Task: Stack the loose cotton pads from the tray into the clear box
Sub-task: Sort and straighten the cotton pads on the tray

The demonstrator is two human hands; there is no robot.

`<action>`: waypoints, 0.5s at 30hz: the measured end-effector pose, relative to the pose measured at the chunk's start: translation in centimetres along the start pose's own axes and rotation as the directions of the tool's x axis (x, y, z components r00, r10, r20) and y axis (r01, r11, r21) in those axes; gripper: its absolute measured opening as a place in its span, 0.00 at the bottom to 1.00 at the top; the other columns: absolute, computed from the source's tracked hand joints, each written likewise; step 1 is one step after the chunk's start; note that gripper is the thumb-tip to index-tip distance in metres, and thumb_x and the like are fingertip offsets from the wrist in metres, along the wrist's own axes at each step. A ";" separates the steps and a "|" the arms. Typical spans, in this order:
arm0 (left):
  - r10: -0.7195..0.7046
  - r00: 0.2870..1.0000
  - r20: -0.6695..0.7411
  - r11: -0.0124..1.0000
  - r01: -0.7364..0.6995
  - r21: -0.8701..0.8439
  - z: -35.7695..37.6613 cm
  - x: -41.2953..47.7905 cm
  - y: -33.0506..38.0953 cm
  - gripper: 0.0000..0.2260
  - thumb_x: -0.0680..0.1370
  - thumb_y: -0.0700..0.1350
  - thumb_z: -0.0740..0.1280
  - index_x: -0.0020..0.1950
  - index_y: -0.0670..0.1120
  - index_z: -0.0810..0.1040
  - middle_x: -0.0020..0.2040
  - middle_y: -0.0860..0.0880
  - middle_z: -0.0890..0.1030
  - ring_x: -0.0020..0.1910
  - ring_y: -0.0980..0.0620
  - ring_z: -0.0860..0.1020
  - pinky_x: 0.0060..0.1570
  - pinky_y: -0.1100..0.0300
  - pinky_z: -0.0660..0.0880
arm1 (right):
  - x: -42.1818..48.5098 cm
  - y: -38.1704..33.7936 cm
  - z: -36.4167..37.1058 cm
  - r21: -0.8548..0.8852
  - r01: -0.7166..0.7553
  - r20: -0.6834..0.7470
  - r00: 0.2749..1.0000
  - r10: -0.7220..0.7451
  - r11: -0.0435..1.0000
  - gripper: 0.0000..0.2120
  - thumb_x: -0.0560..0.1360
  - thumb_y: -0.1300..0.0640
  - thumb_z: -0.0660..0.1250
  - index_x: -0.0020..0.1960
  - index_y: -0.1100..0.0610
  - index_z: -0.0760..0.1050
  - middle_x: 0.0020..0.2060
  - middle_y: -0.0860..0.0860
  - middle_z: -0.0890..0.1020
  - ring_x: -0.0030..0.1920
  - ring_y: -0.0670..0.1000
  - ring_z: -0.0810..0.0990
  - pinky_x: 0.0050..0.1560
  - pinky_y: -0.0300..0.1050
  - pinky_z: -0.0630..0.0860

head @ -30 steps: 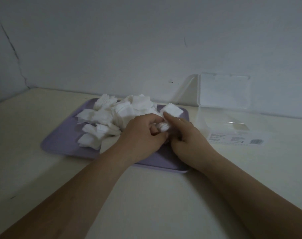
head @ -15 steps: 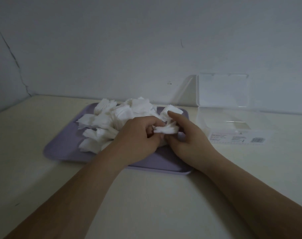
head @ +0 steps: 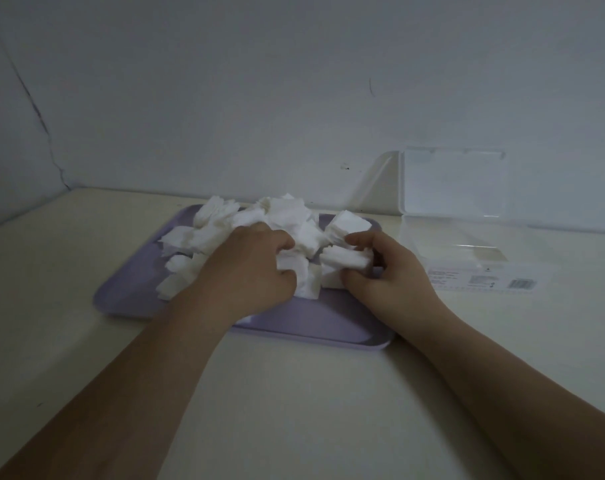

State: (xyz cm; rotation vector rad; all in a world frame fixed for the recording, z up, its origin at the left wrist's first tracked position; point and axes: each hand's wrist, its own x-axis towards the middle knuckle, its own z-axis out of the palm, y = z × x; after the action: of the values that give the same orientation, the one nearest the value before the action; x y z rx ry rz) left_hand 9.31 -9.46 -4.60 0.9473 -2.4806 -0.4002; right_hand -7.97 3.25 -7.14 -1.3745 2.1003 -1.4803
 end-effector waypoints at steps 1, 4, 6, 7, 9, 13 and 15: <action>-0.004 1.000 0.017 1.000 0.004 0.010 0.0 -0.1 0.1 0.19 0.73 0.49 0.72 0.64 0.51 0.81 0.58 0.50 0.80 0.57 0.48 0.78 0.57 0.55 0.76 | 0.0 0.1 0.0 -0.007 -0.004 -0.005 1.000 0.004 1.000 0.18 0.71 0.61 0.72 0.59 0.46 0.78 0.51 0.42 0.83 0.48 0.40 0.80 0.48 0.23 0.71; -0.046 0.998 0.045 0.998 0.047 -0.033 -0.1 -0.3 0.3 0.16 0.73 0.49 0.74 0.60 0.52 0.81 0.53 0.52 0.80 0.53 0.50 0.78 0.52 0.59 0.75 | 0.0 0.0 -0.2 -0.004 -0.015 -0.010 1.000 0.015 1.000 0.12 0.70 0.62 0.72 0.50 0.50 0.79 0.43 0.43 0.83 0.41 0.37 0.79 0.41 0.26 0.70; -0.069 0.996 0.050 0.993 0.074 -0.092 -0.2 -0.3 0.3 0.08 0.72 0.48 0.75 0.49 0.53 0.82 0.47 0.54 0.81 0.46 0.53 0.79 0.43 0.61 0.74 | 0.1 0.0 -0.4 -0.009 -0.027 -0.014 1.000 0.027 1.000 0.08 0.70 0.61 0.73 0.46 0.51 0.78 0.39 0.44 0.83 0.38 0.37 0.78 0.39 0.28 0.70; -0.076 0.996 0.046 0.989 0.081 -0.127 -0.3 -0.2 0.2 0.06 0.72 0.47 0.76 0.45 0.52 0.81 0.45 0.54 0.81 0.43 0.55 0.79 0.39 0.63 0.73 | 0.1 0.0 -0.4 -0.015 -0.034 -0.021 0.999 0.034 0.999 0.07 0.71 0.59 0.74 0.45 0.51 0.78 0.39 0.44 0.83 0.38 0.38 0.78 0.39 0.28 0.71; -0.073 0.997 0.015 0.975 0.074 -0.212 -0.5 0.0 0.2 0.06 0.71 0.46 0.77 0.41 0.52 0.81 0.41 0.54 0.82 0.38 0.58 0.79 0.35 0.67 0.71 | 0.1 -0.1 -0.3 -0.018 -0.042 -0.032 0.999 0.042 0.999 0.07 0.71 0.57 0.75 0.46 0.50 0.78 0.41 0.45 0.84 0.40 0.40 0.80 0.41 0.31 0.73; -0.063 0.997 -0.049 0.862 0.029 -0.506 -1.6 0.4 0.7 0.05 0.73 0.42 0.76 0.42 0.49 0.82 0.37 0.51 0.84 0.33 0.61 0.77 0.35 0.66 0.72 | 0.0 -0.2 -0.3 -0.007 -0.051 -0.030 0.998 0.051 0.999 0.08 0.72 0.53 0.76 0.48 0.47 0.79 0.42 0.41 0.84 0.43 0.39 0.82 0.41 0.30 0.74; -0.016 0.999 0.036 0.769 0.035 -0.638 -1.6 0.3 1.2 0.08 0.74 0.37 0.74 0.45 0.50 0.84 0.40 0.47 0.85 0.36 0.55 0.78 0.36 0.59 0.75 | 0.0 -0.2 -0.4 -0.001 -0.049 -0.037 0.998 0.049 0.999 0.10 0.71 0.53 0.77 0.51 0.47 0.80 0.42 0.40 0.84 0.44 0.38 0.82 0.41 0.28 0.74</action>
State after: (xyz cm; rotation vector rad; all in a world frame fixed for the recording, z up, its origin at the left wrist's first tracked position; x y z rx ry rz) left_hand 9.32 -8.99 -2.63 0.6759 -2.0970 -1.1861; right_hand -8.16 3.47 -6.77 -1.2966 2.1419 -1.4963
